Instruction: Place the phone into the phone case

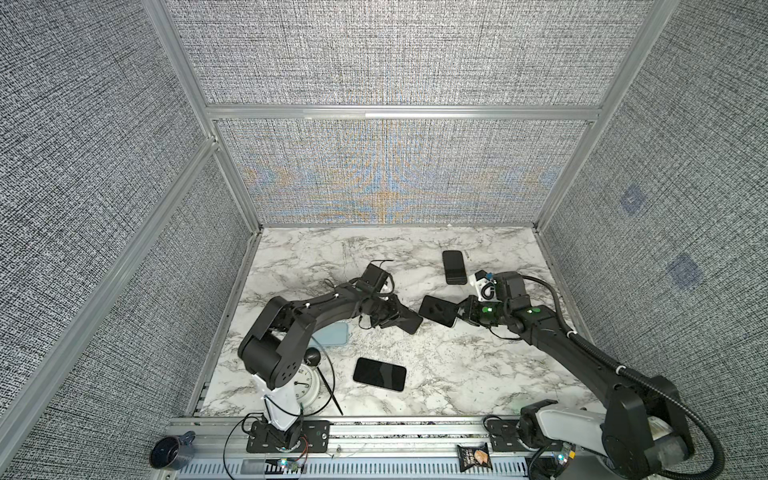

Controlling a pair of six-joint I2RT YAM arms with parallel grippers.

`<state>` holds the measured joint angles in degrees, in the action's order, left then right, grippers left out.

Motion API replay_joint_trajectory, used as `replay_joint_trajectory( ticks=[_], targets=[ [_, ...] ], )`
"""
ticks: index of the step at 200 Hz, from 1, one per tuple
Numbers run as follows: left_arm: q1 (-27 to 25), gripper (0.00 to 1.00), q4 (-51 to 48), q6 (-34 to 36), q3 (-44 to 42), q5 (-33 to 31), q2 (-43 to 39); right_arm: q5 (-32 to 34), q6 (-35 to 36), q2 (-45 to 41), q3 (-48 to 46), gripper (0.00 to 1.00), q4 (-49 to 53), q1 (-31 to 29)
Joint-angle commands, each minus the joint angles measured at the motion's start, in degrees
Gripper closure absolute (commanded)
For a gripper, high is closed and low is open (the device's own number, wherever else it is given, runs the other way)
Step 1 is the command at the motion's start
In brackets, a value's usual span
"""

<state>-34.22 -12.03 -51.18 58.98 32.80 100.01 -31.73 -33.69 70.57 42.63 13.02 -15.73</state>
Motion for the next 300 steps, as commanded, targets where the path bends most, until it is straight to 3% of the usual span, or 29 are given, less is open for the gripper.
replay_joint_trajectory(
  ticks=[1, 37, 65, 115, 148, 170, 191, 222, 260, 286, 300],
  targets=[
    [3.35, 0.57, 7.57, 4.63, -3.09, 7.51, -3.39, -7.38, 1.81, 0.57, 0.62, 0.96, -5.06, 0.41],
    [7.57, 0.53, 23.53, 2.49, -7.14, 21.02, -4.33, -15.98, 1.25, 3.12, 1.14, 0.96, -10.31, 1.04],
    [9.31, 0.51, 33.53, -1.76, -9.38, 26.7, -2.73, -21.93, -0.18, 4.86, 0.94, 0.96, -15.59, 1.13],
    [10.14, 0.49, 53.79, -10.87, -13.54, 32.32, 0.37, -27.37, -0.36, 6.29, 1.87, 0.99, -17.08, 1.13],
    [10.14, 0.5, 76.32, -21.71, -17.4, 33.52, 4.18, -28.09, -0.43, 6.78, 2.52, 0.99, -17.15, 0.93],
    [10.2, 0.58, 91.62, -30.97, -17.95, 33.89, 8.71, -28.18, -0.03, 7.19, 2.8, 0.99, -16.54, 0.87],
    [10.1, 0.72, 91.94, -30.12, -18.32, 33.91, 8.53, -28.05, 0.7, 7.31, 2.9, 0.98, -15.51, 0.87],
    [10.13, 0.73, 88.5, -27.52, -18.94, 34.26, 6.2, -27.85, 1.81, 7.39, 2.9, 0.97, -14.42, 0.87],
    [10.11, 0.83, 88.06, -27.4, -19.53, 34.26, 5.07, -27.86, 1.72, 7.98, 3.24, 0.95, -14.59, 0.87],
    [10.11, 0.9, 88.06, -27.54, -19.86, 34.08, 4.0, -27.78, 1.88, 8.01, 3.75, 0.84, -13.94, 0.87],
    [10.08, 0.93, 87.49, -27.31, -20.1, 33.77, 3.17, -27.66, 1.18, 7.95, 3.85, 0.72, -14.15, 0.88]
  ],
)
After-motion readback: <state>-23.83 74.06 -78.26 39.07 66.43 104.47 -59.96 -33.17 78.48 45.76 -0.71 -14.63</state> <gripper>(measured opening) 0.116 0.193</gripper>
